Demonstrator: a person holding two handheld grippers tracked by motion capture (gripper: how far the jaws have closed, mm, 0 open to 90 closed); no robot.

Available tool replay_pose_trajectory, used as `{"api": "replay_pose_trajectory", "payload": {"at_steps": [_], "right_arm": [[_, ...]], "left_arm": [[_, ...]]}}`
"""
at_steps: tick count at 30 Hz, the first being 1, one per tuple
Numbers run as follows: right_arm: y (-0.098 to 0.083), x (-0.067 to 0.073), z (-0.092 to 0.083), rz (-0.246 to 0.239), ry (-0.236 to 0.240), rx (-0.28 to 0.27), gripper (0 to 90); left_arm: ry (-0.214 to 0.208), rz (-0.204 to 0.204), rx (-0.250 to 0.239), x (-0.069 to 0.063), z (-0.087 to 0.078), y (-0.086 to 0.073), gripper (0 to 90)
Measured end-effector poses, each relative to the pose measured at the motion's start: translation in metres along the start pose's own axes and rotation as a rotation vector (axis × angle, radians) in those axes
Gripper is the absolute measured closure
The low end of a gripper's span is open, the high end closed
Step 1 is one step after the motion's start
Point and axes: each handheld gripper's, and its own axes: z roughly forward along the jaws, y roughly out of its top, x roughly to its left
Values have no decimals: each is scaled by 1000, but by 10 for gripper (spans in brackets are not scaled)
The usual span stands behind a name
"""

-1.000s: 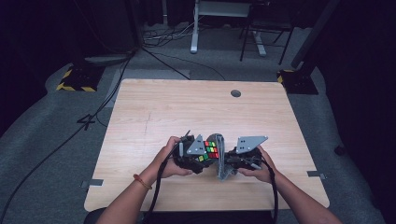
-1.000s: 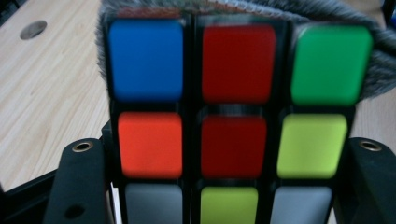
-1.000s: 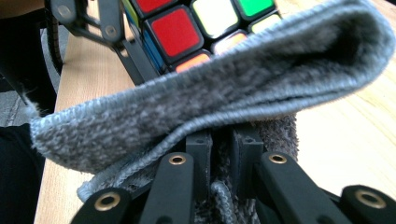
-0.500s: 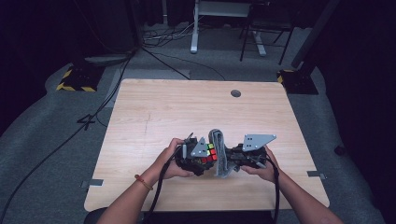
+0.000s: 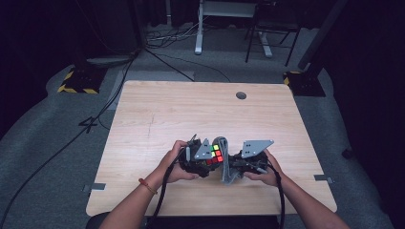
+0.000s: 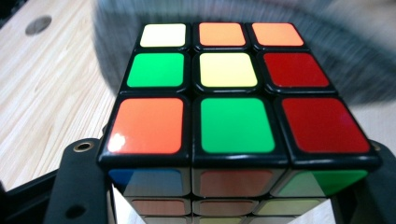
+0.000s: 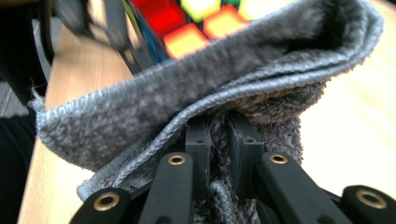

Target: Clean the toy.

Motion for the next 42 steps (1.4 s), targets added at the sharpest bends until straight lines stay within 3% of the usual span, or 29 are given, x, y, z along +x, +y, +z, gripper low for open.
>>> {"api": "replay_pose_trajectory", "payload": {"at_steps": [3,5,8,14,18,21,25,27,30,32,34,36,39,42], "right_arm": [[3,-2,-10,17,-14,-62,806],[3,-3,-12,27,-28,-75,805],[1,-5,-9,35,-41,-50,806],[-2,-3,3,29,-13,21,806],[0,0,2,12,-4,22,806],[3,1,-5,-3,-13,-9,805],[2,-2,-12,11,-8,-39,805],[1,-3,-11,9,-4,-39,805],[3,-1,-12,2,29,-86,805],[7,4,-10,-19,38,-62,806],[7,8,-6,-32,26,-27,806],[6,5,-7,-21,19,-27,807],[3,-1,-9,9,2,-18,807],[-2,-6,-5,16,-28,18,807]], "left_arm": [[-10,-7,9,-1,3,0,332],[-26,8,5,-4,4,2,332],[-53,8,-38,-8,2,6,334],[-39,-2,-88,-6,-7,10,334],[-29,-18,-42,0,-4,5,332],[-17,-27,1,1,2,3,322],[-13,-21,9,-2,5,3,322],[-30,-44,17,-2,8,3,306],[-24,9,85,-9,19,3,328],[-49,51,97,-15,24,5,334],[-31,60,107,-17,27,7,335],[-35,41,88,-14,25,6,335],[-46,9,22,-9,16,7,335],[-26,0,6,-7,10,7,336]]}}
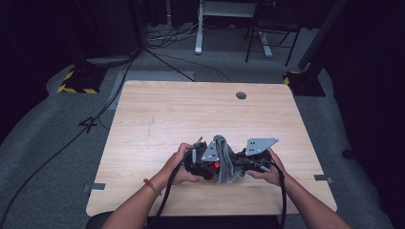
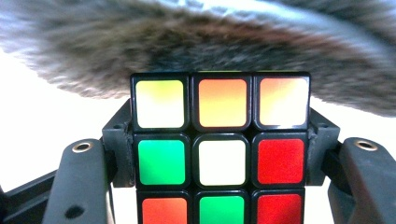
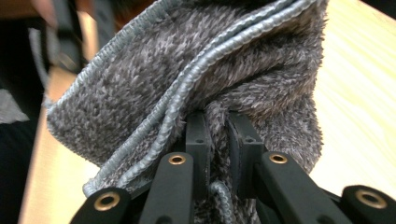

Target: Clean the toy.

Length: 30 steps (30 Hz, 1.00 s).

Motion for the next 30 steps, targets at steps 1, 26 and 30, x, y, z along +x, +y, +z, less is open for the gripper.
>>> {"api": "replay_pose_trajectory", "payload": {"at_steps": [1,26,30], "right_arm": [[-1,-1,1,5,-4,6,807],[9,10,-4,-41,-32,-19,808],[1,-4,-2,11,-85,26,811]], "left_arm": [[3,-6,-7,1,-2,-1,336],[-36,2,-2,-4,7,0,337],[-20,23,-18,-8,4,6,337]]}}
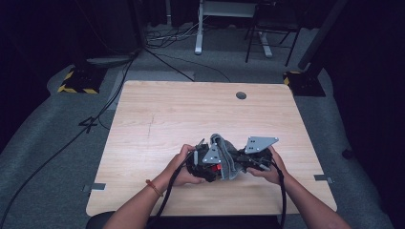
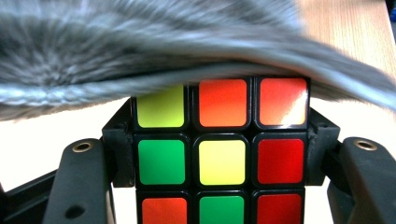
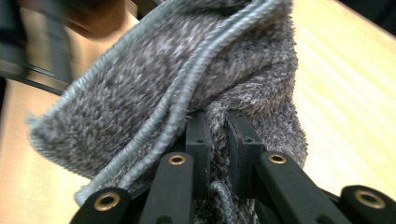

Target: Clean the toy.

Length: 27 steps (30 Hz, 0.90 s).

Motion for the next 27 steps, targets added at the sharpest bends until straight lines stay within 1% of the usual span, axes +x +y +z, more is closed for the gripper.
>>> {"api": "replay_pose_trajectory", "payload": {"at_steps": [2,3,5,6,8,9,11,12,13,14,15,16,18,20,22,23,24,25,26,27], "right_arm": [[-5,-6,3,26,8,17,812],[-7,-7,4,28,7,28,812],[-9,-8,8,19,6,59,811],[-9,-7,10,1,0,77,811],[-9,-4,13,-8,17,75,811],[-7,-2,12,-13,29,64,811],[-3,3,9,-23,52,37,811],[-2,5,8,-32,54,30,810],[0,7,6,-53,39,33,809],[2,9,3,-72,25,30,810],[4,10,0,-75,24,14,810],[5,9,-3,-69,31,-3,811],[7,9,-7,-53,50,-41,811],[9,12,-8,-65,51,-53,810],[10,15,-7,-76,42,-57,810],[10,15,-6,-74,38,-54,810],[9,14,-6,-74,23,-52,809],[9,12,-7,-65,9,-52,809],[7,9,-7,-50,0,-50,808],[6,6,-6,-37,-12,-39,808]], "left_arm": [[0,-8,-22,1,-4,0,337],[6,-9,-37,2,-7,0,337],[22,-19,-63,6,-16,1,337],[35,-22,-72,7,-20,1,337],[50,-31,-84,10,-25,0,337],[56,-35,-76,12,-26,-2,337],[77,-36,-45,14,-24,-6,337],[73,-45,-38,17,-23,-8,337],[69,-55,-35,19,-22,-10,337],[78,-55,-26,20,-21,-11,337],[92,-53,-9,20,-18,-12,337],[93,-59,11,20,-15,-14,337],[67,-66,16,19,-9,-15,337],[37,-46,23,12,-1,-11,337],[15,-35,18,6,3,-7,337],[12,-24,22,3,5,-5,337],[10,-11,19,0,6,-3,337],[-6,-10,12,-2,6,-2,337],[-9,-4,4,-4,5,-1,337],[-1,3,-1,-6,3,1,337]]}}
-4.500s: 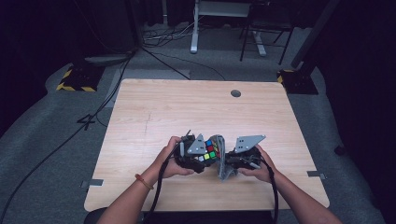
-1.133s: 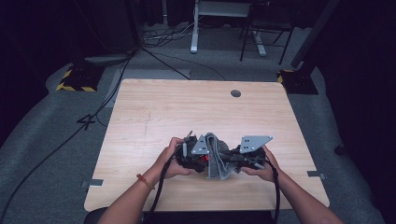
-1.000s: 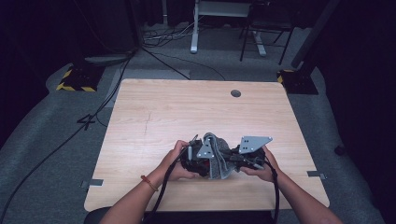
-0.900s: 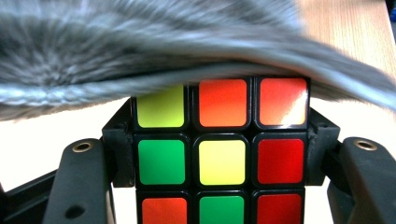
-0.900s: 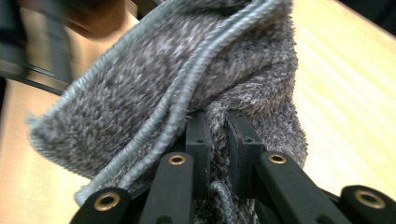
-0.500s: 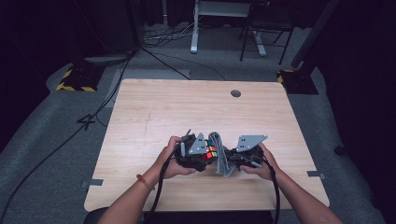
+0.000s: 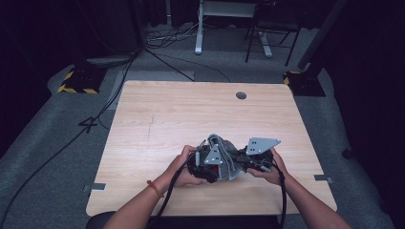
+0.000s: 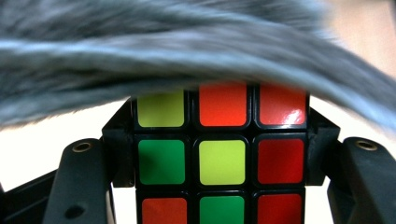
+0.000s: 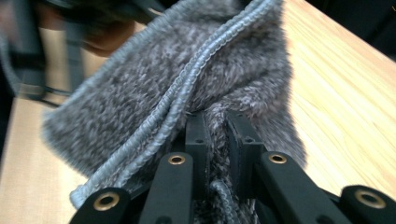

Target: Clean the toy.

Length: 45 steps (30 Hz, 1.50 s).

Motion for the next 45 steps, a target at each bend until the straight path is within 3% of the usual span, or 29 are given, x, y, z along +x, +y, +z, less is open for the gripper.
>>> {"api": "replay_pose_trajectory", "payload": {"at_steps": [5,9,12,14,17,21,25,34,39,42,45], "right_arm": [[-9,-10,6,46,-12,54,809],[-14,-9,15,49,33,92,800],[-13,-7,17,69,100,53,798],[-12,-5,16,80,140,15,801],[-12,-2,15,67,141,6,803],[-11,-5,10,83,147,-43,803],[-11,-3,9,79,138,-54,805],[-8,0,6,71,152,-100,806],[-7,-2,5,80,136,-93,811],[-10,-3,12,97,132,-48,812],[-15,0,22,105,169,-7,812]], "left_arm": [[14,-3,-47,3,-13,1,336],[25,-24,-110,9,-29,1,337],[37,-35,-122,13,-32,-2,336],[10,-51,-128,15,-31,-5,335],[-6,-48,-113,17,-28,-8,331],[21,-19,-71,14,-25,-9,328],[17,-23,-58,14,-23,-8,328],[30,-3,27,13,-13,-13,328],[15,-33,-49,15,-20,-11,331],[15,-26,-87,14,-26,-6,331],[16,-21,-105,15,-31,-5,330]]}}
